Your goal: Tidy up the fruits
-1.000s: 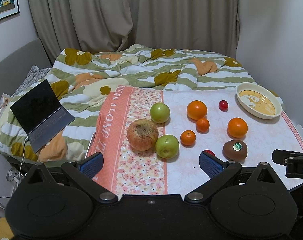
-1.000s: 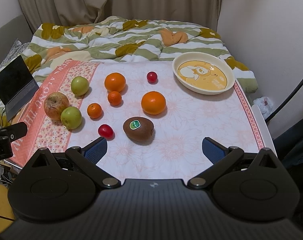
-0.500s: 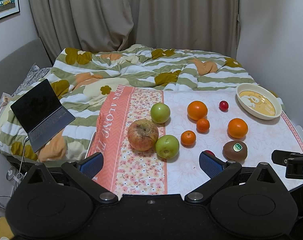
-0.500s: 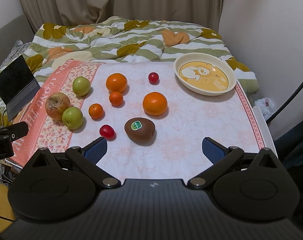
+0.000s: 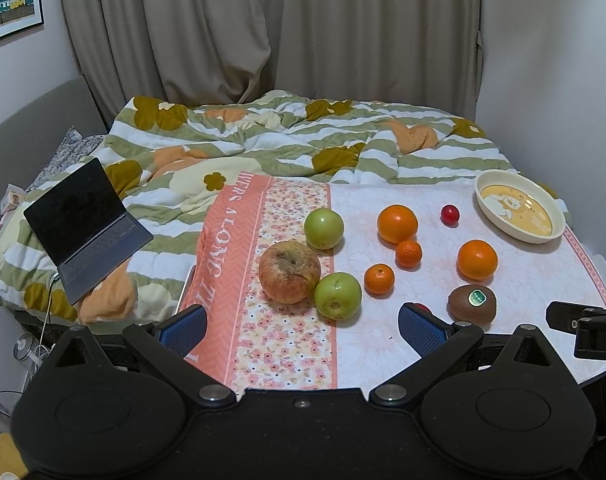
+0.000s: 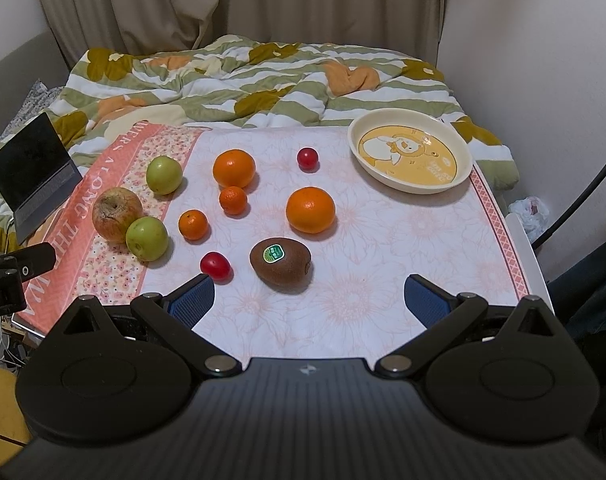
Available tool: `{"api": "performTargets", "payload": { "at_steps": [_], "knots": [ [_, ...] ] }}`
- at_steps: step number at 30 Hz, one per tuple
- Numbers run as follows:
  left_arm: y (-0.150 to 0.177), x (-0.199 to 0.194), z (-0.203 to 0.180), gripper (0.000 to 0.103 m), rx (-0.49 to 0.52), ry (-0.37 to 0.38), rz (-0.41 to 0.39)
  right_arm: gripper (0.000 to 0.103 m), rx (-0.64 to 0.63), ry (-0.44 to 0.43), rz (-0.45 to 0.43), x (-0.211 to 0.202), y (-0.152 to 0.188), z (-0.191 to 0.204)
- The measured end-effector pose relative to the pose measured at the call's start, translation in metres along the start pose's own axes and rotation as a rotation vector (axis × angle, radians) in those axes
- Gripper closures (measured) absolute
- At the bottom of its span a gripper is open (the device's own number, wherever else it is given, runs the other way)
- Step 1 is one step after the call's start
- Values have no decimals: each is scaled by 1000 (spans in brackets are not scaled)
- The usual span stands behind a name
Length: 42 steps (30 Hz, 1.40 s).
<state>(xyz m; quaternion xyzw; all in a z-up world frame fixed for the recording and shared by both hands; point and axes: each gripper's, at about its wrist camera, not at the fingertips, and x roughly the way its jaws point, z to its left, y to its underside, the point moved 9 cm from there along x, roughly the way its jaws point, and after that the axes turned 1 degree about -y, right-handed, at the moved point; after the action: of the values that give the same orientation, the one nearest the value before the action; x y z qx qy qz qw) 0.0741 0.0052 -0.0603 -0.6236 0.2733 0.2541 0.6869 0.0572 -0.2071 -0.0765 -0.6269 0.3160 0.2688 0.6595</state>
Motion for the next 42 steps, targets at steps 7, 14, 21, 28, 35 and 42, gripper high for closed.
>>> {"api": "performTargets", "payload": {
  "at_steps": [7,14,21,28,35,42],
  "knots": [
    [0,-1,2,0,-2,-1,-2,0,0,-1,-3,-2,-3,4],
    [-1,-1,5,0,-5,0,-3,0,2,-2,-4,-3,-4,3],
    [-3,-1,13,0,-5,0,-5,0,1,-2,-7,-6,-8,7],
    [-7,15,29,0,5,-9,1,0,13,9,6,3,-9,11],
    [-2,60,47,0,53,-11,25,0,35,32,25,37,1,18],
    [8,113,53,2,128,23,42,0,48,68,23,80,17,23]
  ]
}}
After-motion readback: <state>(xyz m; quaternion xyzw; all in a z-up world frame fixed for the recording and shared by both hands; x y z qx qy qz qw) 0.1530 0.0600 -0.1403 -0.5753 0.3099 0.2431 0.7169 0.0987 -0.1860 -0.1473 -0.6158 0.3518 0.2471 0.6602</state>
